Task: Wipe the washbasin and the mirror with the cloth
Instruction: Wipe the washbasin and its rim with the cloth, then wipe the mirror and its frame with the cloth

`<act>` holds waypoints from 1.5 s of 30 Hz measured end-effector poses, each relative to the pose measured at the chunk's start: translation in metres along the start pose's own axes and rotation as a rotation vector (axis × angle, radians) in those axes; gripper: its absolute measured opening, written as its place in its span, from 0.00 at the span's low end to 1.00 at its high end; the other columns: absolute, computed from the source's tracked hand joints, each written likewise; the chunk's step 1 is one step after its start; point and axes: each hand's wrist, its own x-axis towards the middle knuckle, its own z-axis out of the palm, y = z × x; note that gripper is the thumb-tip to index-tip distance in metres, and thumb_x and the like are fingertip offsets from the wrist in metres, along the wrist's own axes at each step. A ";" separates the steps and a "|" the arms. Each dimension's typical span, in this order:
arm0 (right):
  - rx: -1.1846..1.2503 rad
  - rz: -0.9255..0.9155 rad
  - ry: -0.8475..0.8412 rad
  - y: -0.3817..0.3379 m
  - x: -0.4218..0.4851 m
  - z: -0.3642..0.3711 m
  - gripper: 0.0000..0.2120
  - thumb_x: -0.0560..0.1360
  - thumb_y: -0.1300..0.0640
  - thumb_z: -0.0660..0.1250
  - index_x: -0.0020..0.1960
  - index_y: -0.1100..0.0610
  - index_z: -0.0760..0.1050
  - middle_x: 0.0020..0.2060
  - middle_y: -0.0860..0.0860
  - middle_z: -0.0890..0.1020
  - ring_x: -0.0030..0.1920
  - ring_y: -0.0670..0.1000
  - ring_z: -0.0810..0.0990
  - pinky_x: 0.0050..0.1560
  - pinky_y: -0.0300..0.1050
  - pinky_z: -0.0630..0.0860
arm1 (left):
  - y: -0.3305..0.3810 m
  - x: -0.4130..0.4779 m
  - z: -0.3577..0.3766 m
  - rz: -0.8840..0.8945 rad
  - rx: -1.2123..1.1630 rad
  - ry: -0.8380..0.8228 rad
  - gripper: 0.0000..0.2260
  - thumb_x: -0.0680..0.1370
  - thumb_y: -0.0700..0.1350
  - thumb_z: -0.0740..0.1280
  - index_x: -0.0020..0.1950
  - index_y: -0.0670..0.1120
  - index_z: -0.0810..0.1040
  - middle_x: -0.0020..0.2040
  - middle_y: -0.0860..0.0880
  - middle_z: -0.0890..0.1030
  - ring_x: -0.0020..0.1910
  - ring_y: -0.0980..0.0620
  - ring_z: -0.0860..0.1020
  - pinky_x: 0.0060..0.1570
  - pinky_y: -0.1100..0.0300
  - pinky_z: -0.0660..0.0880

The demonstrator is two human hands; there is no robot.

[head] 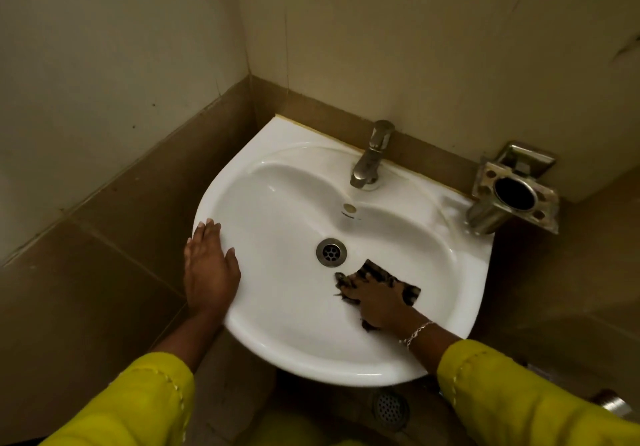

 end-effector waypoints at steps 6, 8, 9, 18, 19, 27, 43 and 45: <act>0.442 -0.020 0.103 -0.043 -0.016 -0.012 0.23 0.77 0.65 0.54 0.69 0.51 0.68 0.68 0.51 0.71 0.67 0.53 0.68 0.58 0.40 0.65 | 0.002 -0.001 -0.003 -0.003 0.002 -0.006 0.21 0.74 0.36 0.62 0.67 0.35 0.65 0.69 0.36 0.67 0.71 0.40 0.62 0.71 0.49 0.52; 0.707 -0.022 0.114 -0.053 -0.015 -0.018 0.21 0.75 0.68 0.56 0.62 0.54 0.76 0.61 0.54 0.77 0.60 0.54 0.74 0.54 0.39 0.68 | 0.002 -0.001 -0.003 -0.001 0.004 -0.007 0.21 0.74 0.36 0.62 0.67 0.35 0.65 0.69 0.36 0.67 0.71 0.40 0.62 0.71 0.49 0.52; 0.877 -0.021 0.096 -0.057 -0.013 -0.021 0.20 0.73 0.70 0.57 0.58 0.57 0.79 0.56 0.55 0.80 0.56 0.54 0.76 0.51 0.40 0.71 | 0.002 -0.001 -0.003 -0.001 0.002 -0.005 0.21 0.74 0.37 0.62 0.67 0.35 0.66 0.69 0.36 0.67 0.71 0.40 0.62 0.70 0.48 0.52; 2.217 -0.084 -0.135 -0.075 -0.016 -0.058 0.13 0.74 0.70 0.57 0.52 0.62 0.78 0.42 0.57 0.83 0.40 0.54 0.83 0.42 0.42 0.80 | 0.002 -0.002 -0.004 0.028 -0.058 0.040 0.21 0.76 0.48 0.55 0.66 0.37 0.68 0.68 0.37 0.69 0.70 0.41 0.63 0.70 0.47 0.53; 2.287 -0.124 -0.136 -0.075 -0.019 -0.062 0.11 0.74 0.66 0.59 0.49 0.63 0.80 0.42 0.58 0.84 0.41 0.54 0.84 0.44 0.42 0.80 | 0.003 -0.002 -0.005 0.031 -0.049 0.042 0.23 0.76 0.51 0.53 0.66 0.37 0.68 0.68 0.37 0.70 0.70 0.41 0.63 0.70 0.47 0.53; 2.408 -0.312 -0.022 -0.075 -0.039 -0.080 0.18 0.53 0.67 0.77 0.43 0.64 0.83 0.44 0.61 0.84 0.43 0.58 0.84 0.43 0.48 0.81 | 0.026 0.007 -0.023 0.265 -0.117 0.040 0.33 0.77 0.62 0.42 0.68 0.40 0.65 0.69 0.39 0.69 0.71 0.48 0.60 0.70 0.58 0.46; 2.473 -0.683 0.357 -0.074 -0.121 -0.229 0.29 0.63 0.68 0.64 0.64 0.61 0.72 0.49 0.61 0.83 0.51 0.62 0.81 0.57 0.60 0.74 | 0.208 0.133 -0.179 0.834 0.019 0.489 0.26 0.78 0.57 0.49 0.71 0.43 0.57 0.72 0.42 0.60 0.73 0.49 0.52 0.71 0.56 0.46; 2.455 -0.811 0.380 -0.076 -0.146 -0.256 0.23 0.66 0.66 0.62 0.61 0.59 0.73 0.46 0.59 0.84 0.43 0.61 0.84 0.42 0.56 0.81 | 0.236 0.143 -0.206 0.877 0.004 0.569 0.27 0.79 0.58 0.47 0.72 0.43 0.56 0.72 0.43 0.58 0.73 0.50 0.51 0.71 0.56 0.45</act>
